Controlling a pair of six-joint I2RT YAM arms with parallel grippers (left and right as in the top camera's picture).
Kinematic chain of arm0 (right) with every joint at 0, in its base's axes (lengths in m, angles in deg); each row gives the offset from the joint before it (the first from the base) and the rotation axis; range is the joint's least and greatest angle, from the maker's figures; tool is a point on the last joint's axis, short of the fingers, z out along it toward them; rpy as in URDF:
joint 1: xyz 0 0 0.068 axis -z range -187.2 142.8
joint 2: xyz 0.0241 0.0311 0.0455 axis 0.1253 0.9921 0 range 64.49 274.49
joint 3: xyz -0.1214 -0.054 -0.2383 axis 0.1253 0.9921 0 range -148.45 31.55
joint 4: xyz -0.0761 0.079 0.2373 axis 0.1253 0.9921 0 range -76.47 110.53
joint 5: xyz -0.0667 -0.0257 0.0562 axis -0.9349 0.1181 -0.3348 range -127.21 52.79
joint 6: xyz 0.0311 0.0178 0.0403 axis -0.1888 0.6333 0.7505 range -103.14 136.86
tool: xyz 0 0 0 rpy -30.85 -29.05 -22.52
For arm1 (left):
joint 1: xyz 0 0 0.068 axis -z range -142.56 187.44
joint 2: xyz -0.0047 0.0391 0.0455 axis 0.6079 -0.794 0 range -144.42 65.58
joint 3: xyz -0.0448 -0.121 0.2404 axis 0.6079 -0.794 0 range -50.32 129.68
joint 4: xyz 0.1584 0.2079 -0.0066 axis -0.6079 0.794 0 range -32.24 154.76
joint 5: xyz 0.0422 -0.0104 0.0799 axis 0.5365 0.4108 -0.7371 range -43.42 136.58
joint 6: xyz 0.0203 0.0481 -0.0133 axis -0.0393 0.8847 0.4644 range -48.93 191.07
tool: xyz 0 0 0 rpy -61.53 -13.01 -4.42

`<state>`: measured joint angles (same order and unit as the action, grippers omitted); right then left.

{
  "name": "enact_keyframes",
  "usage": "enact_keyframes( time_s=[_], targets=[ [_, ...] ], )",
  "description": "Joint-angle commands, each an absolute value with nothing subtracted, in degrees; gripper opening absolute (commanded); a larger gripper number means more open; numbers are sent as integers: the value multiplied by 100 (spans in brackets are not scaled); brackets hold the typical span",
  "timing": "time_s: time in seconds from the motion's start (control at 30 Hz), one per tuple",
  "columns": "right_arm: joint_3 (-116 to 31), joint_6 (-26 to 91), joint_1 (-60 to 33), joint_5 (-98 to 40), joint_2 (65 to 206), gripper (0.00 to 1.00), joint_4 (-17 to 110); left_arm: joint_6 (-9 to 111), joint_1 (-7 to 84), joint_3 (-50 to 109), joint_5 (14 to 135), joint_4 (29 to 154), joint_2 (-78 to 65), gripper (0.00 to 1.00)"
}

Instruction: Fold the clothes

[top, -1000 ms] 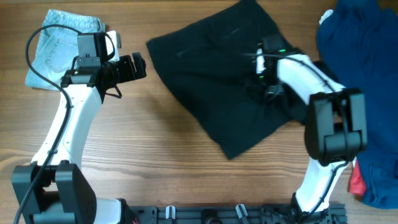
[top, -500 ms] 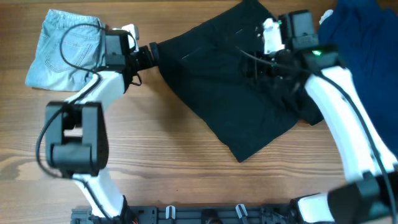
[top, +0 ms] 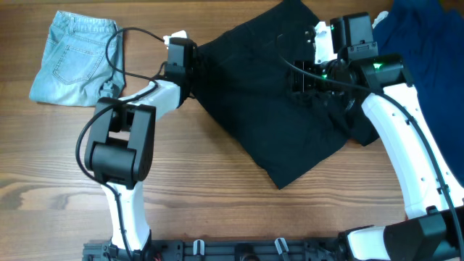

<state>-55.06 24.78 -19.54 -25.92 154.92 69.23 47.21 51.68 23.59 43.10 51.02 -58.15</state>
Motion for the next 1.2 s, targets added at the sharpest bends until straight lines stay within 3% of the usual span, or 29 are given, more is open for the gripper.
enact_keyframes(
  time_s=[0.0, 0.27, 0.4, 0.73, 1.1, 1.17],
  targets=[
    [-5484, 2589, -1941, -2716, 15544, 80, 6910, 4442, 5105, 2446, 3864, 5152, -6079, 70],
    [-5484, 2587, -1941, -2714, 15544, 81, 6903, 4496, 5078, 2446, 3429, 5238, -6140, 73],
    [-5484, 2587, -1941, -2712, 15544, 81, 6875, 4514, 5078, 2446, 3433, 5242, -6365, 64],
    [-5456, 2592, -1941, -2688, 15544, 80, 6884, 4571, 4886, 2450, 3460, 6473, -6464, 6],
    [-5334, 2600, -1941, -2513, 15903, 80, 6855, 4533, 3236, 2802, 4992, 10254, -5541, 8],
    [-5334, 2603, -1941, -2513, 16025, 80, 6840, 4538, 2980, 2802, 5197, 11047, -5526, 4]
  ],
)
